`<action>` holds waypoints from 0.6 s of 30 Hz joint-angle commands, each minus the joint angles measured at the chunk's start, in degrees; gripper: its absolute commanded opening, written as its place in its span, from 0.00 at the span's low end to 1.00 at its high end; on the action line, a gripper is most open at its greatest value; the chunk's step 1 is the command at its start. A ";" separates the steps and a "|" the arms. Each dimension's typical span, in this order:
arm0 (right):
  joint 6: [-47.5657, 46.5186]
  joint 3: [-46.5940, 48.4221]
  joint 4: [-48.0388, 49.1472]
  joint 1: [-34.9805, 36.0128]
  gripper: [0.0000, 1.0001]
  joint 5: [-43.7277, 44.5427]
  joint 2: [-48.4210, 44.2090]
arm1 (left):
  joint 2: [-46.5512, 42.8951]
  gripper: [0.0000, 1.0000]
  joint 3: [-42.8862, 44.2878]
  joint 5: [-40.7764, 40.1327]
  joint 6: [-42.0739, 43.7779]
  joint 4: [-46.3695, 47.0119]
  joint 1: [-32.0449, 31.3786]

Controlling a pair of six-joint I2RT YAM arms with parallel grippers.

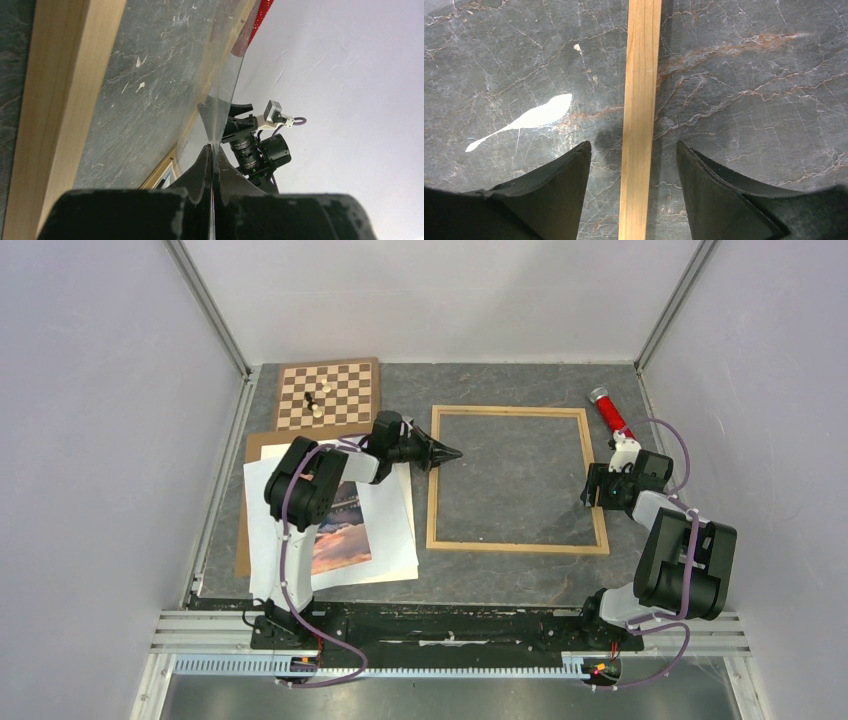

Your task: Put the photo into the frame

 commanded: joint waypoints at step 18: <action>-0.63 -0.66 -0.18 0.10 0.70 0.52 -0.47 | -0.44 0.02 2.41 2.00 -8.65 3.92 -0.53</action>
